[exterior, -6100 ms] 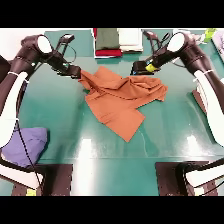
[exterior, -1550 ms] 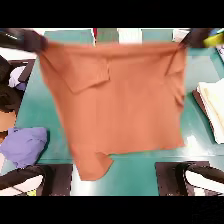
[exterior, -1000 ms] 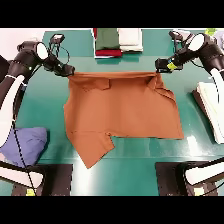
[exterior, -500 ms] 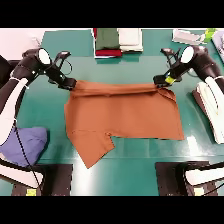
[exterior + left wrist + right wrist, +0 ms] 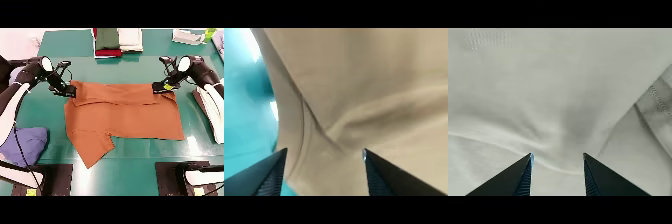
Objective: Fold the shirts.
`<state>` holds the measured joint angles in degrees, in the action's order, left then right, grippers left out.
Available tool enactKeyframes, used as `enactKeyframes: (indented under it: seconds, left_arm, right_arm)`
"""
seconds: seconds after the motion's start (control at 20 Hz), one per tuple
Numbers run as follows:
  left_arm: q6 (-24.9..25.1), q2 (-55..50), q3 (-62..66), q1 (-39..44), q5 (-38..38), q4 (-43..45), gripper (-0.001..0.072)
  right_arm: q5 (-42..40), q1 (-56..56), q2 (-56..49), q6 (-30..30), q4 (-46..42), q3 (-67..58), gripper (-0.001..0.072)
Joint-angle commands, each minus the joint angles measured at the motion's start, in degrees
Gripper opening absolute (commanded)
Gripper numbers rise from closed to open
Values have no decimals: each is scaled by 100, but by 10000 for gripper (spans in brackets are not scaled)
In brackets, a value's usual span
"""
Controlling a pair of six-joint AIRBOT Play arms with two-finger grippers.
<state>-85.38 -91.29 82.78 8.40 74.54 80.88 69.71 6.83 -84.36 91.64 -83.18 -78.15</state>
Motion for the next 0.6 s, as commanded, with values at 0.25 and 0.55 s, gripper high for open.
enactKeyframes:
  seconds: [0.25,0.55]
  left_arm:
    - [-892,1998,-1749,133,501,398,566]
    - [-1764,3620,-4474,964,-13,-308,568]
  right_arm:
    - [433,-544,1283,24,109,28,382]
    - [417,-501,1410,24,144,28,382]
